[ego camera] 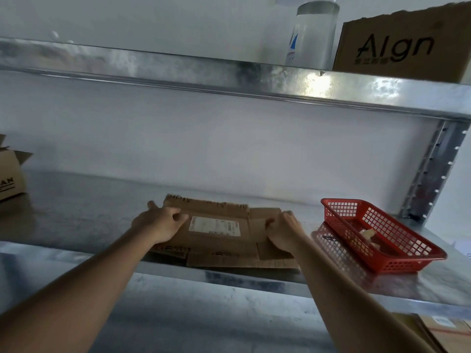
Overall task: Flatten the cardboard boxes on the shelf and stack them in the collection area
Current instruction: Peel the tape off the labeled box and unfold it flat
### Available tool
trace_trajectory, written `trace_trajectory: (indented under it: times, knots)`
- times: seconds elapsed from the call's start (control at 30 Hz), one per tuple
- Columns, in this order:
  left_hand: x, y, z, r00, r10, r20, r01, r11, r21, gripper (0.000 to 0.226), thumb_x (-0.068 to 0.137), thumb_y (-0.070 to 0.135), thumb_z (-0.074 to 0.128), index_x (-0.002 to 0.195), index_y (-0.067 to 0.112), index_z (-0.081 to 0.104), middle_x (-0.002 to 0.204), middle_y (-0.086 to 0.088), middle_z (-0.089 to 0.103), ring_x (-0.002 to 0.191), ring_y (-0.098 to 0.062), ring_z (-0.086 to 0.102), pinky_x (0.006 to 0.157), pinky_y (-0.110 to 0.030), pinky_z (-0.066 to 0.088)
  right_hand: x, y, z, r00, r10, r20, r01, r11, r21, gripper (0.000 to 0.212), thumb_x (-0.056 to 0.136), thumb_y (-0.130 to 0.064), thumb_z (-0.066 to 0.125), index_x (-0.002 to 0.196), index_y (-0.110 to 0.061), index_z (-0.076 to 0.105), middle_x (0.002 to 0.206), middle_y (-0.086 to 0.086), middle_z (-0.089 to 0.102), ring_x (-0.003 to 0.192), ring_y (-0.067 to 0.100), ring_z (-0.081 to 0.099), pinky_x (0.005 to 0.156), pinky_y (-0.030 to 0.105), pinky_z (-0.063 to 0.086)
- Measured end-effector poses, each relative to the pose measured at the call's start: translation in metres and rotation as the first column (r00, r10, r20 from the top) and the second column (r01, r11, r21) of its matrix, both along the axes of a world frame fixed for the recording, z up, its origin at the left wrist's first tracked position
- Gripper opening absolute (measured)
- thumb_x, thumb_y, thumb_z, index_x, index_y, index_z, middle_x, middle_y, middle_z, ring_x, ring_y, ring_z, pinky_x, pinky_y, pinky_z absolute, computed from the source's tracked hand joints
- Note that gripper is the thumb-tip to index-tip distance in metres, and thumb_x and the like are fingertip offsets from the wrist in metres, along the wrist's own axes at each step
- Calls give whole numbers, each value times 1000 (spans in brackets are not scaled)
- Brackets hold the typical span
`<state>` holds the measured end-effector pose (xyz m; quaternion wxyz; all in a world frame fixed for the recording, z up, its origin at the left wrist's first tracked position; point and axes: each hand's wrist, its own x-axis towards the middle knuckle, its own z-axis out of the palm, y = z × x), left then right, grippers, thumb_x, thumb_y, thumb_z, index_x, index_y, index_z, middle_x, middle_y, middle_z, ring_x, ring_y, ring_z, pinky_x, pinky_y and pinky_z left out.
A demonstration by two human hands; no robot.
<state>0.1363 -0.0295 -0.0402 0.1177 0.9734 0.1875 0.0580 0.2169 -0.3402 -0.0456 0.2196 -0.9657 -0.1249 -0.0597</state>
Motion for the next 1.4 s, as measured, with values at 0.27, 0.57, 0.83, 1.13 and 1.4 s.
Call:
trace_trajectory:
  times: [0.27,0.57,0.83,1.13,1.4]
  knots:
    - [0,-17,-25,970,-230,-78,242,931,272,62,99,72,25,147,39,44,154,-9,34,143,-32,27,113,-51,29,-3,13,-31,990,38,132,-12,982,-189,15,106,-21,46,111,-18,59,123,6,60,106,22,56,102,40,48]
    - [6,-34,-49,895,-413,-169,434,894,112,67,99,75,6,160,52,-4,171,13,-13,159,-14,-10,125,-40,-2,-23,59,-53,930,356,-89,-364,868,-339,82,78,-88,-13,154,-60,-6,173,-10,-4,159,22,-8,126,54,-6]
    - [-3,17,-54,914,-357,-194,383,917,113,105,70,99,-10,161,46,-12,169,11,-21,157,-14,-16,128,-44,-2,-18,39,-49,943,318,-98,-332,881,-337,93,72,-89,-20,158,-54,-8,170,2,-20,157,26,-18,125,44,-9]
    - [-23,16,-49,968,-169,-187,186,979,82,93,81,92,4,162,47,-4,173,-15,-3,158,-38,-5,126,-50,-1,-19,2,-51,997,38,-74,-63,921,-384,77,92,-81,-3,160,-47,-8,171,19,-10,157,37,-14,123,55,-11]
    - [-19,4,-49,975,-162,-150,176,981,81,104,76,93,11,163,37,16,156,-15,36,143,-36,35,113,-51,36,-29,-24,-45,998,-70,-7,65,959,-275,82,85,-90,33,150,-41,36,155,22,42,146,42,34,123,56,25]
